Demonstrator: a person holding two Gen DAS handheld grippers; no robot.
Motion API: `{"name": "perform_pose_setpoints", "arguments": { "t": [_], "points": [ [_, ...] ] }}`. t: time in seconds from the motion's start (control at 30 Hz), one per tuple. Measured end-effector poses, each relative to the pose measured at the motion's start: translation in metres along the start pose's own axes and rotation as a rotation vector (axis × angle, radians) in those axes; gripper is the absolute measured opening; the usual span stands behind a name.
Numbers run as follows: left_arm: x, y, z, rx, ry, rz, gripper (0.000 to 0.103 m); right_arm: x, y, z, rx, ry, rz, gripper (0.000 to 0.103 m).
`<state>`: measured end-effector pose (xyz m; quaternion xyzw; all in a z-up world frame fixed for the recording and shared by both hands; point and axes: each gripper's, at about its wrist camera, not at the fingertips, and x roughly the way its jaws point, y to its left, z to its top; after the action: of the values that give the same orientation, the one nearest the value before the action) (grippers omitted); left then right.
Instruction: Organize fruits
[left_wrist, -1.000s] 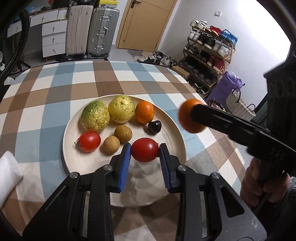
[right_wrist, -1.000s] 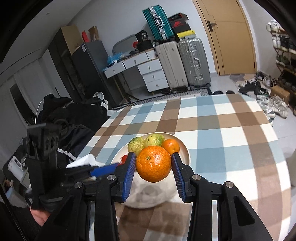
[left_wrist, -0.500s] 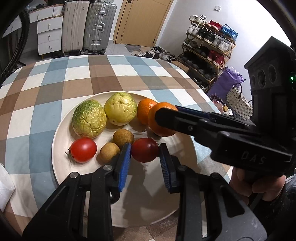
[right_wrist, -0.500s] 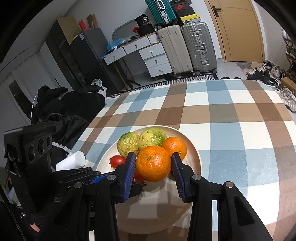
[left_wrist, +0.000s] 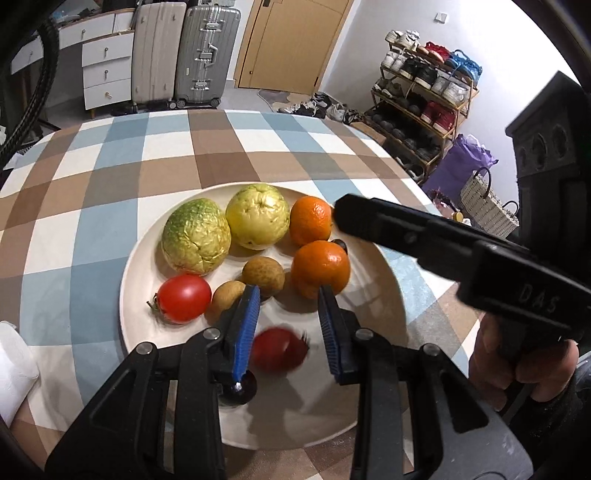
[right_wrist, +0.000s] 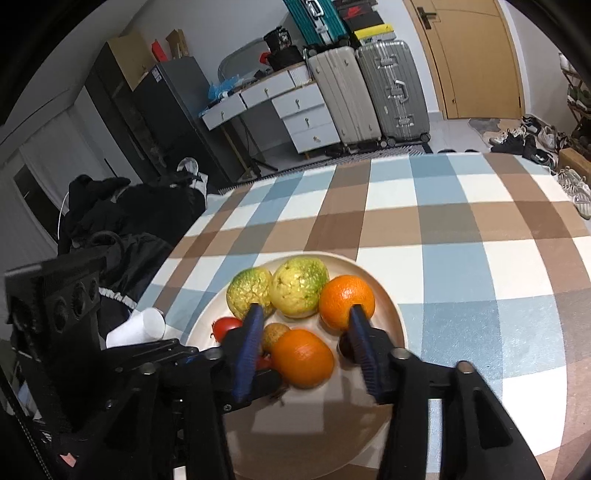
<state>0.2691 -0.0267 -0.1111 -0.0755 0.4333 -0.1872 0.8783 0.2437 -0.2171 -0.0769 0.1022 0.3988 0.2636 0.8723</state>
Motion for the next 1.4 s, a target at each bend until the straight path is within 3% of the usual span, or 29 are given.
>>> {"name": "perform_pose_setpoints", "arguments": {
  "t": [0.23,0.33,0.5,0.63,0.83,0.97,1.07,1.4],
  "points": [
    [-0.022,-0.010,-0.001,0.014,-0.025,0.024,0.039,-0.028,0.007,0.002,0.000,-0.064,-0.003,0.052],
    [-0.036,-0.015,-0.001,0.016,-0.054,0.042,0.050,-0.043,0.011,0.000,-0.007,-0.085,-0.015,0.053],
    [-0.066,-0.024,-0.004,0.015,-0.111,0.080,0.070,-0.074,0.020,-0.005,-0.013,-0.139,-0.026,0.064],
    [-0.095,-0.029,-0.005,0.008,-0.167,0.119,0.080,-0.101,0.030,-0.011,-0.026,-0.190,-0.027,0.067],
    [-0.142,-0.038,-0.008,0.010,-0.266,0.212,0.085,-0.138,0.048,-0.023,-0.053,-0.278,-0.031,0.084],
    [-0.176,-0.039,-0.016,-0.017,-0.346,0.239,0.100,-0.159,0.061,-0.032,-0.077,-0.343,-0.054,0.098],
    [-0.203,-0.039,-0.026,-0.032,-0.415,0.254,0.102,-0.172,0.071,-0.037,-0.094,-0.382,-0.067,0.100],
    [-0.261,-0.048,-0.061,0.023,-0.537,0.362,0.102,-0.211,0.102,-0.058,-0.164,-0.494,-0.103,0.103]
  ]
}}
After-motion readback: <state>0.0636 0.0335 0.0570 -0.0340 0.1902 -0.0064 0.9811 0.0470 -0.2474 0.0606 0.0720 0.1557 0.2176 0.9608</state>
